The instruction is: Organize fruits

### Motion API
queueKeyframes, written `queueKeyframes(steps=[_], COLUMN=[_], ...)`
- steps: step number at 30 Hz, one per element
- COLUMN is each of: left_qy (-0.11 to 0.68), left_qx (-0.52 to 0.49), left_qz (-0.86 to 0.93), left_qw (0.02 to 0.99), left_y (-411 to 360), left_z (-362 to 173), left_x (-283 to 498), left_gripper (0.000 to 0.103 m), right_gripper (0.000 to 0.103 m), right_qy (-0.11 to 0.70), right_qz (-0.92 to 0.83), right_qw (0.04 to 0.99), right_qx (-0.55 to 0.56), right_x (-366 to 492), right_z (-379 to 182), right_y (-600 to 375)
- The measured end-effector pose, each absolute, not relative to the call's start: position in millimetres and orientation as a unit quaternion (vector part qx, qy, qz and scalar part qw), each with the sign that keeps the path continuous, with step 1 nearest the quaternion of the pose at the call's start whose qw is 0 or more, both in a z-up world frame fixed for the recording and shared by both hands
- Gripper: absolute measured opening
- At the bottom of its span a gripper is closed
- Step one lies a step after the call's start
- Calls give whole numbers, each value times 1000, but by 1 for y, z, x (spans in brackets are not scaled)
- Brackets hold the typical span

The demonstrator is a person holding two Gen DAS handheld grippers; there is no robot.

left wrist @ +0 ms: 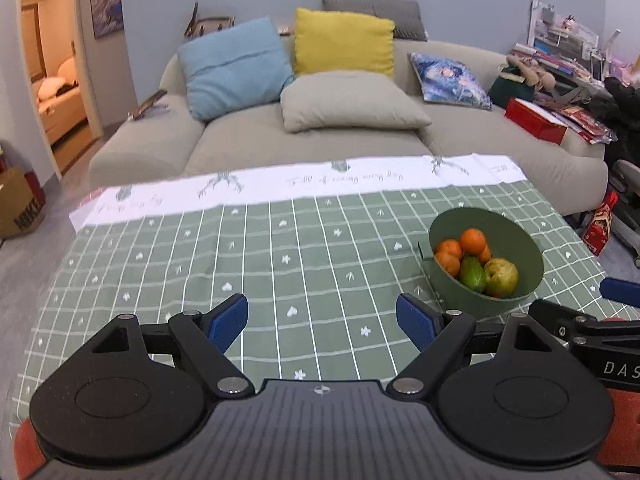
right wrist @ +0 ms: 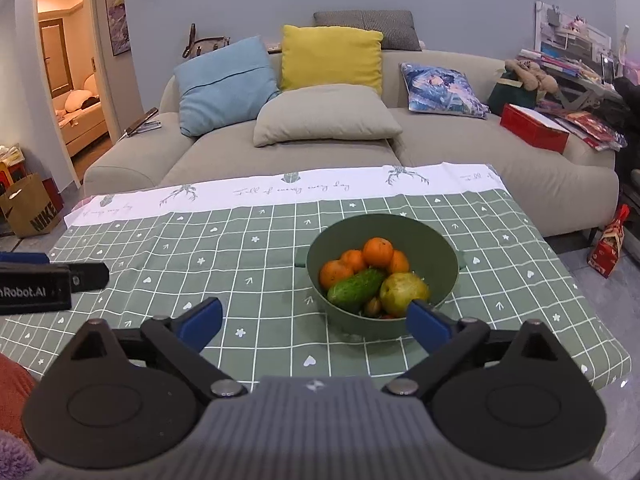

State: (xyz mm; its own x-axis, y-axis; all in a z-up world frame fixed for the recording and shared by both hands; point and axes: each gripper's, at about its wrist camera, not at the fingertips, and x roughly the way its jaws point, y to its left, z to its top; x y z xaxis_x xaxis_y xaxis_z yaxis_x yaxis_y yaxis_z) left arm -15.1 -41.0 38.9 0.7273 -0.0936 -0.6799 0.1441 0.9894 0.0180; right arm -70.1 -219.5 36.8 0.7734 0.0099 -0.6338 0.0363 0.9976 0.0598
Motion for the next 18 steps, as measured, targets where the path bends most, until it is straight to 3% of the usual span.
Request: queueKeyframes(steps=[7,18], left_qy=[414,423], left_qx=[27,26], left_qz=[-57,-55], left_qw=[908,904], left_y=[-35,-33], left_z=[18,17], left_x=[-16,-15], left_gripper=[98,98], right_gripper=[95,96], right_qy=[361,369], right_qz=[0,7], right_qw=[932,929], right_qx=[17,13], right_x=[-66,-63], right_z=[26,25], right_y=[-211,-209])
